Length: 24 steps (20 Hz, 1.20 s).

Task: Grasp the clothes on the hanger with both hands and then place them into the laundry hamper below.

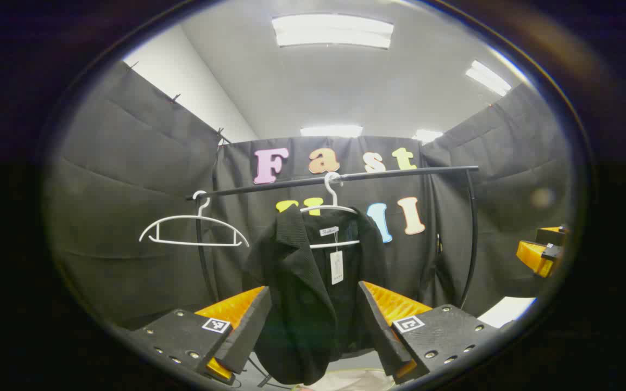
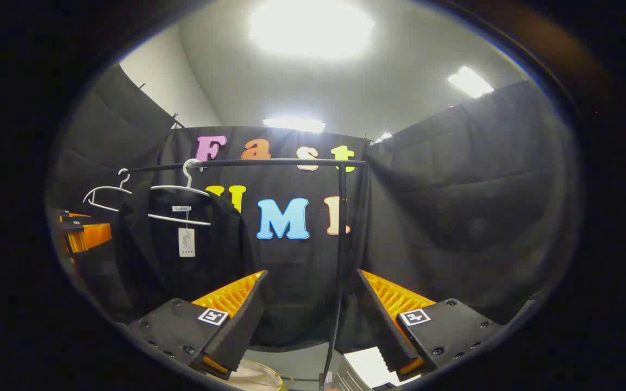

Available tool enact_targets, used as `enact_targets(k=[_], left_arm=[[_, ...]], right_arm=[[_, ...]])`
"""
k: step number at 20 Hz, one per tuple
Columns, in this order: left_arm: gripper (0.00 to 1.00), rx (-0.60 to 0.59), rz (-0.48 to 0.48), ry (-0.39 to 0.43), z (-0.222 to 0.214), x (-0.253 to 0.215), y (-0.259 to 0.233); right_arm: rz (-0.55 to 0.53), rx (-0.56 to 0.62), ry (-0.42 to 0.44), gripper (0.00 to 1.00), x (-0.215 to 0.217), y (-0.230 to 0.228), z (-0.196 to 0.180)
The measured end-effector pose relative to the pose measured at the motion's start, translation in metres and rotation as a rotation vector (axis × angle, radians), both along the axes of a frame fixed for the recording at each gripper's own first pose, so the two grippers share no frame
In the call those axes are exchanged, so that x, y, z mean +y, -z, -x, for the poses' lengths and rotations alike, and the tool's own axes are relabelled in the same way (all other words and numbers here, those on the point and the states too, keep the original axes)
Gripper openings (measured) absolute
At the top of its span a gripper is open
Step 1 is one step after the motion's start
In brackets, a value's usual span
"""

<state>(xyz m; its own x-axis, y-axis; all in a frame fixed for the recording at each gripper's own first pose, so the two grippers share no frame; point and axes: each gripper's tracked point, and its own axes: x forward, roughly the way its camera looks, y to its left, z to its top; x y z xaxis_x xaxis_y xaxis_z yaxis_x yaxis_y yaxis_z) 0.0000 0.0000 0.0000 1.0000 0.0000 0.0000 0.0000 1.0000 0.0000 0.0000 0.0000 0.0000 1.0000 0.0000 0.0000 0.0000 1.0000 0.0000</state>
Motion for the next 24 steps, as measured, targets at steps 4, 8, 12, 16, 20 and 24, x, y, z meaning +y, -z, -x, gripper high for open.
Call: enact_targets(k=[4,8,12,16,20,24], left_arm=[[0.91,0.003,-0.005,0.0,0.0,0.0,0.0],[0.91,0.003,0.0,-0.001,-0.001,0.003,0.0],[0.91,0.012,0.006,-0.003,-0.003,0.004,0.004],[0.91,0.016,0.0,0.0,-0.006,0.004,0.006],[0.92,0.017,0.0,0.003,-0.009,0.006,0.008],[0.92,0.027,0.009,0.008,-0.014,0.014,0.013]], right_arm=[[0.001,0.002,0.001,0.97,0.0,0.0,-0.002],[0.001,-0.003,0.003,0.98,0.001,0.0,-0.003],[0.0,-0.001,0.008,0.98,0.002,0.002,-0.005],[-0.004,0.002,0.013,0.98,0.003,0.003,-0.006],[-0.009,-0.003,0.016,0.98,0.006,0.001,-0.009],[-0.012,-0.013,0.009,0.98,0.019,-0.001,-0.017]])
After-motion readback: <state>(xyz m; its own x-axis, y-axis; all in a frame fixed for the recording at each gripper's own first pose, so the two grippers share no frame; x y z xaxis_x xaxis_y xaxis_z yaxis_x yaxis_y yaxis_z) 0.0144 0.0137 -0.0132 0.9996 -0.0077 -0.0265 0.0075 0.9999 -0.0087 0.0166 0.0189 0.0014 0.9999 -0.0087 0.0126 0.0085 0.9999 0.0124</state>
